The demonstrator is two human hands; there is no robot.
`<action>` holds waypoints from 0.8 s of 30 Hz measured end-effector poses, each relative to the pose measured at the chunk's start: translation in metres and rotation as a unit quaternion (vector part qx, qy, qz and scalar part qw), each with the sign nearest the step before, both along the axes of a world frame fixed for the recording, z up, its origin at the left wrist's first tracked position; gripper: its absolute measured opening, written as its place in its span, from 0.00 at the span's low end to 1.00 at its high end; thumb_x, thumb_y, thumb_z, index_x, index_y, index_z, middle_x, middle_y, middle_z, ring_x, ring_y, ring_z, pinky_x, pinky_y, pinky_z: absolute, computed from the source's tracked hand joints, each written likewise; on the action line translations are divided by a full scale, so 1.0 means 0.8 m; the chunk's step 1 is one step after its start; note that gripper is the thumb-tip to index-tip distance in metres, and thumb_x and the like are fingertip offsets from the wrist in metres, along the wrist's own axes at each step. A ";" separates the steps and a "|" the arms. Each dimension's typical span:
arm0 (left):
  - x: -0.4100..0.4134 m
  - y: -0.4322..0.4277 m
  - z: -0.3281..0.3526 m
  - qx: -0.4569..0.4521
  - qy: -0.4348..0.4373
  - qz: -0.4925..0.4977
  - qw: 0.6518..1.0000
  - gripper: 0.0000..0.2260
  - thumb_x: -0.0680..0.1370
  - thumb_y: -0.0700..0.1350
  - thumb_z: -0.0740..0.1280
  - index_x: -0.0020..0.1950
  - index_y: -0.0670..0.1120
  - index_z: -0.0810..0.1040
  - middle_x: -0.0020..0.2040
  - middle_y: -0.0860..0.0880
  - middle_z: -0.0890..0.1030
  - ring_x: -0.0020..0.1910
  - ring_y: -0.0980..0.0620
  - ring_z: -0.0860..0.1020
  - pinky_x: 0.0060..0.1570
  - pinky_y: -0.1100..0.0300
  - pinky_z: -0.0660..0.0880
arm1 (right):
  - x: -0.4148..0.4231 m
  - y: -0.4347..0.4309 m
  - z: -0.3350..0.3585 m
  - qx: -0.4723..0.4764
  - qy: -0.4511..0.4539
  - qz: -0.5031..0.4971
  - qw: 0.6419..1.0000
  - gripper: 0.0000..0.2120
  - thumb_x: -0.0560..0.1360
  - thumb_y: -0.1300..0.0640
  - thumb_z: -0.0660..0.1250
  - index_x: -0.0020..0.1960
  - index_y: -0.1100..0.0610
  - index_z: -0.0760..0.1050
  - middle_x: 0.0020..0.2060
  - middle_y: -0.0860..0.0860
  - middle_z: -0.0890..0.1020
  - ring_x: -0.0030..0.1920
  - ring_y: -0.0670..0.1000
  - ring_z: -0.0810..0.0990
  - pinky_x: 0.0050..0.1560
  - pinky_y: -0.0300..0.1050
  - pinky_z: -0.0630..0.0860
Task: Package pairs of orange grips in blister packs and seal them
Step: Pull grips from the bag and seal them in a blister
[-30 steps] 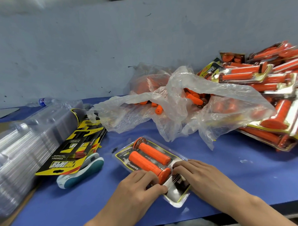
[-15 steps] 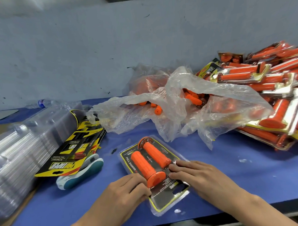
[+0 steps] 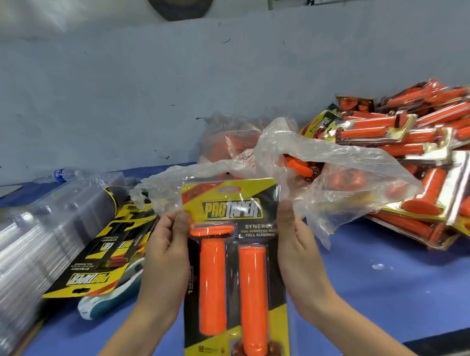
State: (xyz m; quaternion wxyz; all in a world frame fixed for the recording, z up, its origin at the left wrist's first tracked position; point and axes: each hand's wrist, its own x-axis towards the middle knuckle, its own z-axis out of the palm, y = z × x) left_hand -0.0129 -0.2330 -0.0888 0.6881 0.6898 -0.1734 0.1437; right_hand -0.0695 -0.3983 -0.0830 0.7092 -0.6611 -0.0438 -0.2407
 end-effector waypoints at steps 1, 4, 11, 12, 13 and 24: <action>0.003 -0.003 -0.003 0.002 0.040 -0.005 0.999 0.15 0.79 0.61 0.59 0.47 0.56 0.81 0.44 0.51 0.85 0.45 0.55 0.83 0.46 0.59 0.78 | 0.003 0.002 -0.002 0.021 0.030 0.008 0.999 0.28 0.79 0.37 0.50 0.56 0.54 0.80 0.49 0.49 0.86 0.52 0.48 0.84 0.53 0.41 0.79; 0.014 -0.015 -0.005 -0.048 0.186 -0.040 0.981 0.22 0.81 0.61 0.58 0.51 0.48 0.85 0.49 0.44 0.86 0.51 0.44 0.84 0.58 0.41 0.77 | 0.016 -0.007 -0.010 0.085 0.094 0.006 0.992 0.26 0.80 0.38 0.51 0.50 0.54 0.83 0.44 0.48 0.87 0.46 0.47 0.85 0.41 0.36 0.79; -0.009 -0.027 -0.032 -0.002 0.347 -0.076 0.935 0.25 0.78 0.67 0.59 0.43 0.51 0.86 0.45 0.43 0.86 0.41 0.45 0.85 0.46 0.46 0.83 | 0.027 -0.031 -0.016 0.168 0.125 -0.100 0.973 0.23 0.81 0.39 0.54 0.38 0.42 0.84 0.38 0.47 0.86 0.41 0.49 0.86 0.44 0.46 0.79; -0.012 -0.027 -0.032 0.006 0.344 -0.071 0.936 0.25 0.78 0.66 0.59 0.42 0.49 0.86 0.43 0.43 0.86 0.39 0.45 0.85 0.40 0.49 0.83 | 0.029 -0.036 -0.016 0.177 0.130 -0.119 0.968 0.23 0.81 0.39 0.55 0.38 0.45 0.84 0.38 0.48 0.86 0.42 0.50 0.86 0.46 0.47 0.80; -0.013 -0.027 -0.031 0.008 0.329 -0.064 0.942 0.24 0.79 0.64 0.60 0.42 0.48 0.85 0.42 0.43 0.86 0.37 0.46 0.85 0.34 0.53 0.82 | 0.030 -0.039 -0.015 0.186 0.140 -0.128 0.964 0.23 0.81 0.39 0.56 0.39 0.48 0.83 0.39 0.49 0.87 0.43 0.52 0.86 0.47 0.49 0.81; -0.014 -0.020 -0.004 -0.030 0.296 -0.021 0.955 0.23 0.80 0.61 0.61 0.43 0.44 0.84 0.38 0.41 0.85 0.33 0.45 0.84 0.29 0.57 0.80 | 0.002 -0.011 -0.060 0.117 0.270 -0.115 0.949 0.29 0.80 0.36 0.51 0.42 0.56 0.81 0.35 0.50 0.85 0.42 0.53 0.84 0.51 0.52 0.80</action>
